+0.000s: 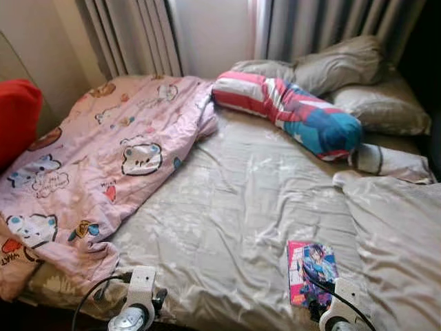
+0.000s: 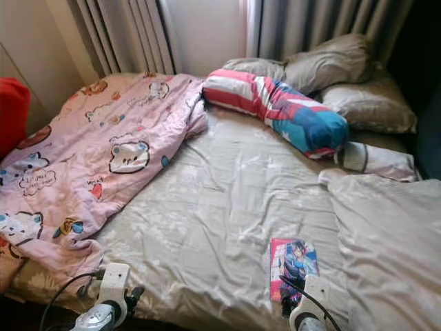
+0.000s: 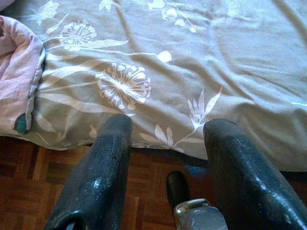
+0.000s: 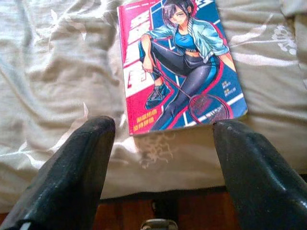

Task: Clean up the room

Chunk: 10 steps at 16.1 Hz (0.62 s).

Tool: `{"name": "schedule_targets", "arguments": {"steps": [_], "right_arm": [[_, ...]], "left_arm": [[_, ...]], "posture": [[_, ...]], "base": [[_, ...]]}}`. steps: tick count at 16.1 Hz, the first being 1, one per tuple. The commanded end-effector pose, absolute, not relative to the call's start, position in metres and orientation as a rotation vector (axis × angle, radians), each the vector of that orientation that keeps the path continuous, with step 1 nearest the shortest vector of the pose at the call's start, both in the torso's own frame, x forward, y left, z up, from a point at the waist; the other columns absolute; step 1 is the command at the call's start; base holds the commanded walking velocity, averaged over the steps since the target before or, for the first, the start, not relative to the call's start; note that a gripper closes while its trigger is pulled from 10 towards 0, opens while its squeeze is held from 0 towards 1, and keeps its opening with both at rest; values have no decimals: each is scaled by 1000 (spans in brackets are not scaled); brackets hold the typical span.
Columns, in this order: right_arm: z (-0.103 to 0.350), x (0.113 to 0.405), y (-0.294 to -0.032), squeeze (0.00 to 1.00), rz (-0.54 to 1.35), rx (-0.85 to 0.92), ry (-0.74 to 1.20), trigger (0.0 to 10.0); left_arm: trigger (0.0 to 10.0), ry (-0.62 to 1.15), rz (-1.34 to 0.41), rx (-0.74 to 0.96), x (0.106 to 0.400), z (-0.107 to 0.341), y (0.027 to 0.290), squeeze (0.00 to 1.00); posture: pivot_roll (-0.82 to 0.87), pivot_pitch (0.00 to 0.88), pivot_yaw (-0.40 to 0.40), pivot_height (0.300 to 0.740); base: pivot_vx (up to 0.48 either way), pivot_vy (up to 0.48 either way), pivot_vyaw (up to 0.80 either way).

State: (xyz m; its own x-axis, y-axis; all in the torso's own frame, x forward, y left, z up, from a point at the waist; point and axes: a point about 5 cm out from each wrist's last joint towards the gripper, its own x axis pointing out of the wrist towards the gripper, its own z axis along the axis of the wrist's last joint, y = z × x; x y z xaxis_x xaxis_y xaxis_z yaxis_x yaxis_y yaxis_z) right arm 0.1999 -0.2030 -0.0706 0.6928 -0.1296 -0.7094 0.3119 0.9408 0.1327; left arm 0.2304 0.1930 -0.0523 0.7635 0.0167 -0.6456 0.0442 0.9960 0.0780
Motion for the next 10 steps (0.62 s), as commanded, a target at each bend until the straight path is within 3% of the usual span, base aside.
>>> {"name": "schedule_targets", "arguments": {"steps": [1,10], "right_arm": [[-72,198,-202,0,-247,240,780,10000],[-80,183,-198,0,-276,257,821,10000]], "left_arm": [[10000,731,-4,83,225,-56,195,0],[10000,760,-5,90,220,-59,199,0]], "posture": [[-24,10,20,740],[-29,23,33,740]], "base": [[0,0,0],[0,0,0]]}}
